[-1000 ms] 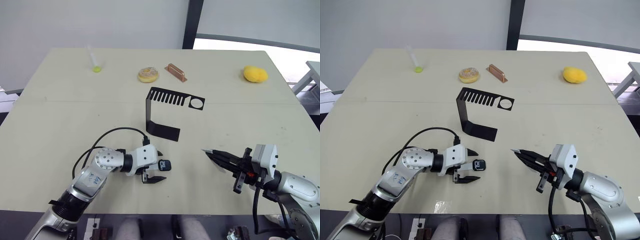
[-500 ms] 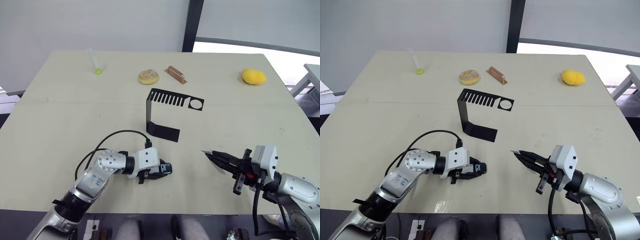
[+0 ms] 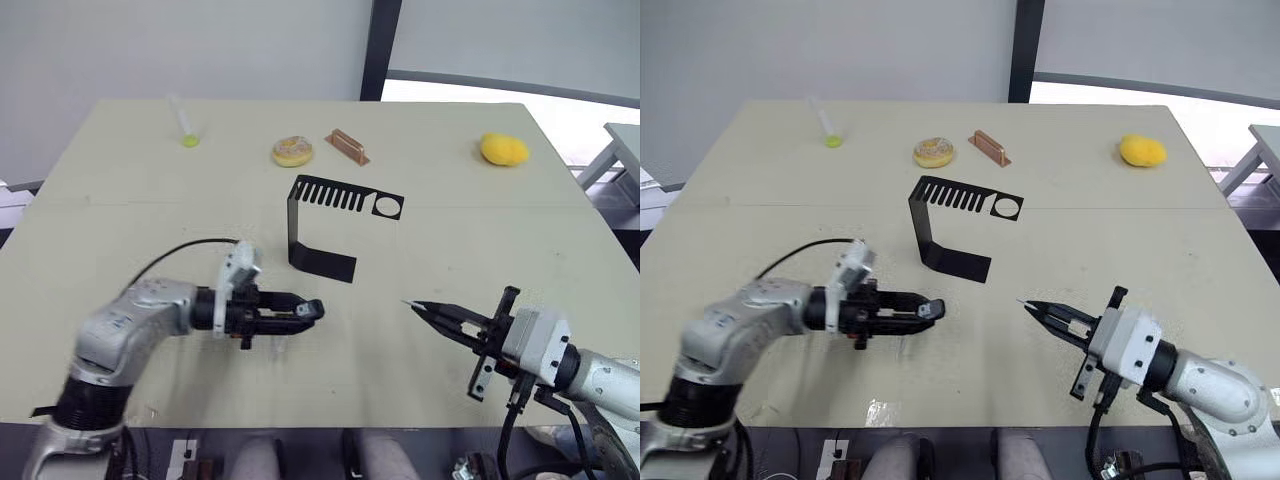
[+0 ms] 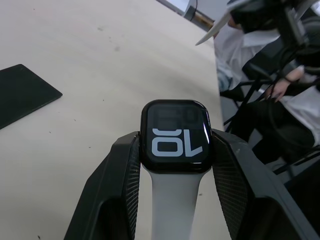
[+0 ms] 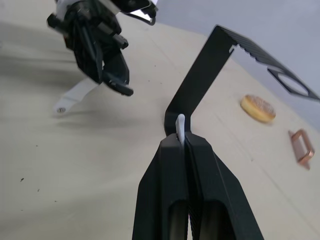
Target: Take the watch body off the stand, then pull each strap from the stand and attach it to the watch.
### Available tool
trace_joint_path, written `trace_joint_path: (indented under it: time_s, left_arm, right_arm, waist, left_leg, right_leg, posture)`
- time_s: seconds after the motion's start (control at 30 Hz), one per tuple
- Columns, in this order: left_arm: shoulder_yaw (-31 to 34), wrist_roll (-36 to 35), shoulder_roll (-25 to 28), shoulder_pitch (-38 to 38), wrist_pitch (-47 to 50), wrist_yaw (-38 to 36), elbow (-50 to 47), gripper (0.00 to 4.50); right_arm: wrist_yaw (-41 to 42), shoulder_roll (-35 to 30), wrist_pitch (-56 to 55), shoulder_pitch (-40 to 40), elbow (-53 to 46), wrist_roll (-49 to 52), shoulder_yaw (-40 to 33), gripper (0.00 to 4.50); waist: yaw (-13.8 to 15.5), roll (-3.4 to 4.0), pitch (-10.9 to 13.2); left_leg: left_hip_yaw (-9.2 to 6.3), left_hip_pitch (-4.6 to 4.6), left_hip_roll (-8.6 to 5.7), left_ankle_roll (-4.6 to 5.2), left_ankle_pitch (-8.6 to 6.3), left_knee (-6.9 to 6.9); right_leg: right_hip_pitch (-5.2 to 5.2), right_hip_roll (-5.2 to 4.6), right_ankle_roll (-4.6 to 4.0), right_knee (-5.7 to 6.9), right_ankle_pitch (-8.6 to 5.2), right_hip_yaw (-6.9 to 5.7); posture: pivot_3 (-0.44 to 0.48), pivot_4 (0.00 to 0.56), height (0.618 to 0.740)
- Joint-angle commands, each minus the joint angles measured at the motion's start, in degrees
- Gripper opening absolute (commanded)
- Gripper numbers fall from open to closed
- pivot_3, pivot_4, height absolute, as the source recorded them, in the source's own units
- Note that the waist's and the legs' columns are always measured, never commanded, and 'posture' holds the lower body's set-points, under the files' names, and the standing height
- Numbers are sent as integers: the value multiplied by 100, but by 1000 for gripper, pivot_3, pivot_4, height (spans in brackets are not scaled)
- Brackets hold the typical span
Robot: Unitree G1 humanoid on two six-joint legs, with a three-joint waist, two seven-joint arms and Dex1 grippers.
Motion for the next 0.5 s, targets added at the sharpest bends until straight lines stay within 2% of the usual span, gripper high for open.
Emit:
trace_joint_path:
  time_s: [0.03, 0.3, 0.5]
  left_arm:
    - [-29, -568, 163, -432, 1053, 137, -4, 1588]
    - [176, -962, -910, -1246, 2436, 1290, 456, 1588]
    - [310, -991, -1329, -1416, 2837, 1713, 543, 1588]
  right_arm:
    - [-114, 30, -544, -170, -136, -447, 136, 0]
    - [-143, 13, -1244, -548, 208, -1130, 498, 0]
    - [-178, 78, -1436, -735, 408, -1296, 842, 0]
  waist:
    - [13, -2, 1]
    - [-4, -12, 7]
    - [-1, -13, 7]
  left_leg:
    - [0, -1, -1, -5, 3, 1]
    - [1, -4, -4, -12, 7, 13]
    - [0, 0, -2, -22, 12, 14]
  right_leg:
    - [-1, 0, 1, 0, 0, 0]
    - [-5, 4, 2, 8, -2, 4]
    - [-8, 8, -4, 17, -5, 7]
  posture:
    - [0, 150, 740]
    - [0, 150, 740]
    - [0, 150, 740]
